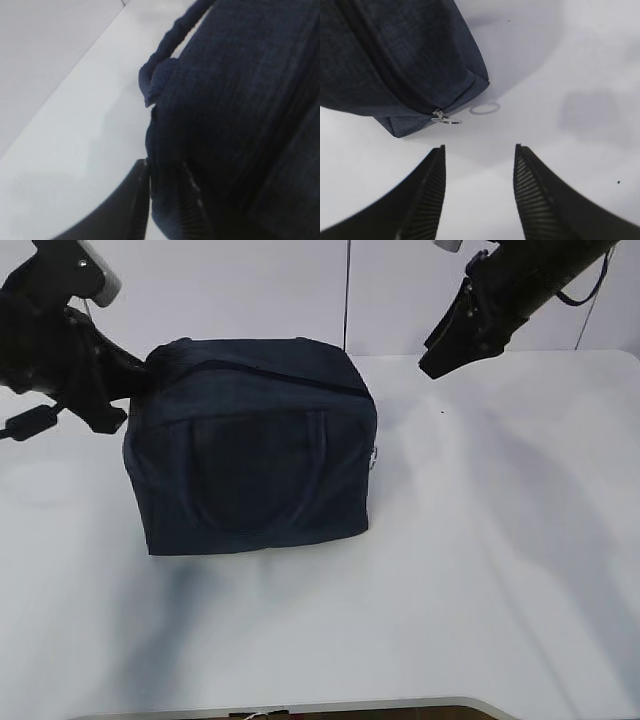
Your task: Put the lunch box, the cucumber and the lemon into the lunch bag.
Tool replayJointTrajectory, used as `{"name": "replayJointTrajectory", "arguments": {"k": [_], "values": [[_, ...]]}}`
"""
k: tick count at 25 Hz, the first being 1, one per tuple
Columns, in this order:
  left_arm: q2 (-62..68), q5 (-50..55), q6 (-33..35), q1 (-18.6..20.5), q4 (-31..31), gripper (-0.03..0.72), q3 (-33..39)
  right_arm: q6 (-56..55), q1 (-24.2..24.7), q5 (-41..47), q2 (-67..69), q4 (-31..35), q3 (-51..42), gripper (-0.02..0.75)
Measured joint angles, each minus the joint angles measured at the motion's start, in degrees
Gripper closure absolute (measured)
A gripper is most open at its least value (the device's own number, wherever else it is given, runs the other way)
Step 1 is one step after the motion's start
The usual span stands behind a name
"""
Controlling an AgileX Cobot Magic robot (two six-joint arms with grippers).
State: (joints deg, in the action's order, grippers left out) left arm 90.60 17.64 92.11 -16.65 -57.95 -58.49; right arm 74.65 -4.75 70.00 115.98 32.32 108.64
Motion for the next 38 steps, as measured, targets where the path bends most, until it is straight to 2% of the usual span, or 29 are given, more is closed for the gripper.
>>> {"name": "replayJointTrajectory", "arguments": {"k": [6, 9, 13, 15, 20, 23, 25, 30, 33, 38], "values": [[-3.8, 1.67, 0.0, 0.0, 10.19, 0.333, 0.0, 0.23, -0.39, 0.0, -0.46, -2.04, 0.0, 0.371], [-5.74, 2.29, 0.0, 0.0, 15.61, 0.3, 0.0, 0.23, -0.52, 0.0, -1.16, -2.74, 0.0, 0.371], [-8.77, 3.92, -2.45, 0.13, 26.82, 0.291, 0.0, 0.23, -0.52, 0.14, -3.25, -4.39, 0.0, 0.371], [-10.73, 4.63, -9.31, 0.73, 31.44, 0.291, 0.0, -0.34, -0.52, 0.29, -4.55, -5.2, 0.0, 0.371], [-16.13, 7.44, -32.22, 4.12, 41.8, 0.291, 0.0, -6.2, -0.52, 0.69, -8.8, -7.28, 0.0, 0.371], [-19.78, 11.21, -48.39, 6.1, 46.02, 0.291, 0.0, -13.55, -0.52, 1.05, -11.64, -7.64, 0.0, 0.371], [-22.51, 13.71, -55.73, 7.49, 47.1, 0.291, 0.0, -17.33, -0.52, 1.29, -13.9, -7.74, 0.0, 0.371], [-29.21, 20.24, -68.19, 9.79, 47.47, 0.291, 0.0, -29.72, -0.52, 1.57, -19.98, -7.86, 0.0, 0.371], [-33.29, 24.46, -73.2, 9.81, 47.47, 0.291, 0.0, -38.33, -0.52, 1.78, -23.41, -9.08, 0.0, 0.371], [-39.19, 31.27, -80.07, 9.81, 47.47, 0.291, 0.0, -46.18, -0.52, 1.98, -29.63, -10.63, -0.27, 0.371]]}}
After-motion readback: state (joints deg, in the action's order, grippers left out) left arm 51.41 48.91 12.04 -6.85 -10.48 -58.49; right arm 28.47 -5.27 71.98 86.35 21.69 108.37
